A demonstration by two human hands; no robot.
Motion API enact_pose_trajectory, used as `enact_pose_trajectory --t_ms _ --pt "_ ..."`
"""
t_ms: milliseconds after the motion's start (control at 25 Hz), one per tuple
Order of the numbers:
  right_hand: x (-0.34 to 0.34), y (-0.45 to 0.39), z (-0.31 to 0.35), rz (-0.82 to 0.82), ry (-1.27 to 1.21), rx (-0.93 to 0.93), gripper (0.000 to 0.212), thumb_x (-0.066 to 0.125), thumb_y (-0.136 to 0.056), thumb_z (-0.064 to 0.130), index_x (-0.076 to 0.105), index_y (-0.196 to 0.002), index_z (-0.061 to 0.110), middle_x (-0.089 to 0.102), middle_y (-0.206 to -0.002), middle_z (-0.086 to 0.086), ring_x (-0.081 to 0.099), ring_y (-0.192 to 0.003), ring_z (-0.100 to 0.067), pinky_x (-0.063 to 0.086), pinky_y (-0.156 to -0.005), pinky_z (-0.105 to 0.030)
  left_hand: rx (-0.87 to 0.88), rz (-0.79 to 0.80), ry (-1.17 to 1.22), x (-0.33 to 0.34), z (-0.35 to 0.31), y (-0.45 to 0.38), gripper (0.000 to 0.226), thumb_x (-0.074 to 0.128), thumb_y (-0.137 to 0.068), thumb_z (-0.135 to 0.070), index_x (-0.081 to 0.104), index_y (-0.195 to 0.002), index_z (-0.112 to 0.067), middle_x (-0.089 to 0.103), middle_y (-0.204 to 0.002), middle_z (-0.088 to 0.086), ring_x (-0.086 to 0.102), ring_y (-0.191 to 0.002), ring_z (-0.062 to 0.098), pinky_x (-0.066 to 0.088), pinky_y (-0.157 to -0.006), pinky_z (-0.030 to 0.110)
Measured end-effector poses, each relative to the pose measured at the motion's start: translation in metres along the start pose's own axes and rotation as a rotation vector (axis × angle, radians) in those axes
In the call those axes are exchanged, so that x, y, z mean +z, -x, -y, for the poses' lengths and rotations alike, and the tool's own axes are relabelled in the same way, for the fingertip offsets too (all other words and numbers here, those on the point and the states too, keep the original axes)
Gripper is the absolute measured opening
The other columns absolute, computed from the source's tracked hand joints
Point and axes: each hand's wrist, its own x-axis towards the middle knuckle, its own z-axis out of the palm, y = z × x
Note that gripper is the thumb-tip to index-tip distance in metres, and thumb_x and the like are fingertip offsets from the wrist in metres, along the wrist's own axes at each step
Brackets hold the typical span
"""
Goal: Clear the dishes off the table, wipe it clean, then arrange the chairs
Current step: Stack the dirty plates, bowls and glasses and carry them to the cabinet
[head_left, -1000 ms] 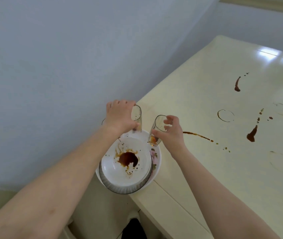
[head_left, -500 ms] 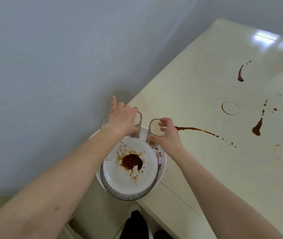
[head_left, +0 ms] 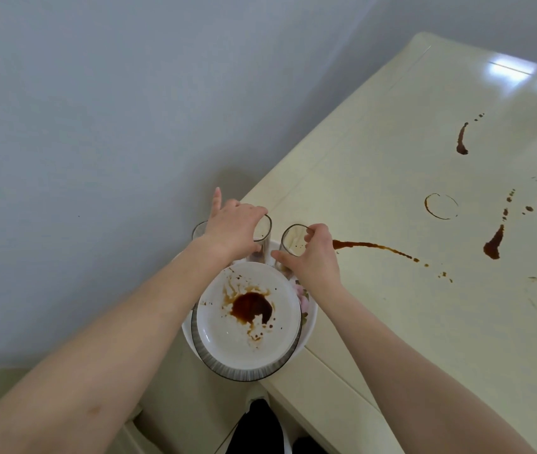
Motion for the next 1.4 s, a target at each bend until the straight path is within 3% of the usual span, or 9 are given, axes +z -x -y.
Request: enact_pose_trajectory --t_ms 280,440,560,680,760,840,1000,1200,1400 --pt "0.01 -0.004 0.006 0.143 0.197 -0.051 0.1 0.075 -0.063 0.06 0.025 -0.14 0.02 0.036 -0.135 -0.003 0.042 -0.123 -0.023 0.047 -0.091 -0.039 0.014 0.029 0.018 -0.003 0.001 0.002 0.07 0.066 -0.082 -0.031 0.031 -0.143 -0.031 0.045 -0.142 -0.004 0.03 -0.137 0.027 -0.008 -0.114 0.058" --pt "-0.002 -0.003 0.005 0.185 -0.022 -0.016 0.1 0.071 -0.071 0.059 0.019 -0.147 0.02 0.033 -0.145 -0.007 0.037 -0.132 -0.022 0.04 -0.102 -0.039 -0.052 -0.008 0.144 -0.004 0.006 0.007 0.081 0.066 -0.079 -0.044 0.024 -0.147 -0.032 0.028 -0.154 0.002 0.018 -0.143 0.026 -0.001 -0.116 0.056" --pt "-0.019 0.005 -0.011 0.097 -0.326 0.087 0.065 0.053 -0.09 0.052 0.033 -0.144 0.022 0.046 -0.138 -0.004 0.046 -0.12 -0.017 0.038 -0.095 -0.031 -0.228 -0.46 0.546 -0.012 0.015 0.036 0.056 0.062 -0.085 -0.032 0.043 -0.137 -0.021 0.047 -0.138 0.0 0.038 -0.129 0.021 0.025 -0.111 0.04" --pt "-0.024 0.017 -0.042 0.09 -0.186 0.144 0.043 0.045 -0.097 0.033 0.045 -0.138 0.02 0.054 -0.131 -0.004 0.05 -0.106 -0.012 0.038 -0.091 -0.028 -0.607 -0.851 0.953 0.007 0.026 0.09 0.036 0.056 -0.089 -0.022 0.051 -0.124 -0.015 0.052 -0.116 -0.004 0.049 -0.111 0.013 0.037 -0.095 0.027" --pt "-0.018 0.021 -0.061 0.131 -0.057 0.201 0.043 0.044 -0.097 0.022 0.044 -0.14 0.017 0.054 -0.13 -0.006 0.051 -0.11 -0.016 0.039 -0.09 -0.027 -0.879 -0.804 1.186 0.044 0.034 0.118 0.036 0.052 -0.091 -0.022 0.048 -0.125 -0.012 0.052 -0.118 0.001 0.052 -0.113 0.02 0.039 -0.091 0.028" --pt "-0.008 0.021 -0.073 0.201 0.038 0.256 0.049 0.046 -0.096 0.02 0.038 -0.143 0.016 0.055 -0.127 -0.007 0.054 -0.113 -0.022 0.045 -0.096 -0.033 -1.123 -0.587 1.41 0.085 0.036 0.137 0.038 0.047 -0.096 -0.028 0.044 -0.13 -0.012 0.05 -0.126 0.004 0.048 -0.119 0.024 0.038 -0.095 0.032" --pt "0.013 0.02 -0.074 0.254 0.167 0.253 0.047 0.048 -0.094 0.032 0.04 -0.136 0.016 0.059 -0.114 -0.005 0.063 -0.096 -0.026 0.056 -0.081 -0.044 -1.26 -0.244 1.696 0.128 0.021 0.155 0.041 0.036 -0.099 -0.044 0.045 -0.132 -0.021 0.053 -0.125 -0.001 0.052 -0.113 0.02 0.044 -0.099 0.046" --pt "0.02 0.014 -0.075 0.205 0.378 0.175 0.016 0.043 -0.093 0.036 0.044 -0.094 0.02 0.058 -0.078 0.003 0.059 -0.068 -0.018 0.052 -0.062 -0.038 -1.241 -0.259 1.835 0.128 0.003 0.148 0.029 0.036 -0.099 -0.031 0.06 -0.091 -0.017 0.062 -0.088 0.005 0.058 -0.079 0.019 0.047 -0.067 0.032" --pt "0.023 0.004 -0.078 0.183 0.469 0.069 0.007 0.044 -0.094 0.022 0.042 -0.09 0.016 0.055 -0.07 0.005 0.051 -0.062 -0.013 0.037 -0.051 -0.03 -1.277 -0.374 1.885 0.138 0.002 0.144 0.024 0.041 -0.101 -0.024 0.06 -0.115 -0.021 0.067 -0.097 0.002 0.064 -0.077 0.016 0.053 -0.062 0.03"
